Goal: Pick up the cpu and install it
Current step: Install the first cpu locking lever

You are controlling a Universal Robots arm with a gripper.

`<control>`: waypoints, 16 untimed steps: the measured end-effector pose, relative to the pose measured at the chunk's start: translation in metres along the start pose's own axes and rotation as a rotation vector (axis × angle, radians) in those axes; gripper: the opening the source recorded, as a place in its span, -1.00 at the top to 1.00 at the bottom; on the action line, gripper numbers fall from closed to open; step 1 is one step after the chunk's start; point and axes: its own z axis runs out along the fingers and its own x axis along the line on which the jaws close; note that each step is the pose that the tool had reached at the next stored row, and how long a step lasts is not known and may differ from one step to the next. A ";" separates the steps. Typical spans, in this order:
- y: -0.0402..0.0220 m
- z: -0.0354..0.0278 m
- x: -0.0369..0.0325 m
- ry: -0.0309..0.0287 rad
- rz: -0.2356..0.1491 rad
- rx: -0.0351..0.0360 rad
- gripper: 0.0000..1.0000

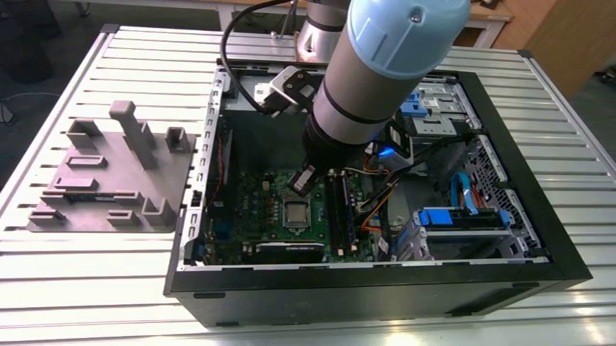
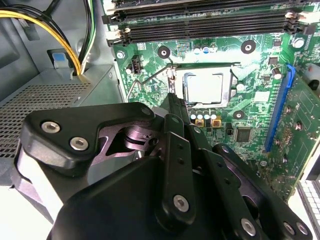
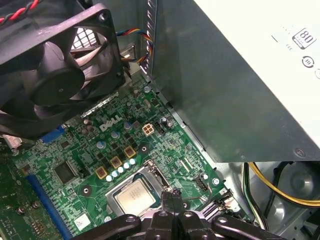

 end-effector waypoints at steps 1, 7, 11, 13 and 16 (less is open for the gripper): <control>0.0003 -0.0012 -0.0001 -0.0002 0.000 -0.0001 0.80; 0.0006 -0.0026 -0.0003 -0.0004 0.000 0.0001 0.80; 0.0006 -0.0026 -0.0003 -0.0005 0.000 0.0002 0.80; 0.0006 -0.0026 -0.0003 -0.0006 0.000 0.0001 0.80; 0.0006 -0.0026 -0.0003 -0.0006 0.000 0.0002 0.80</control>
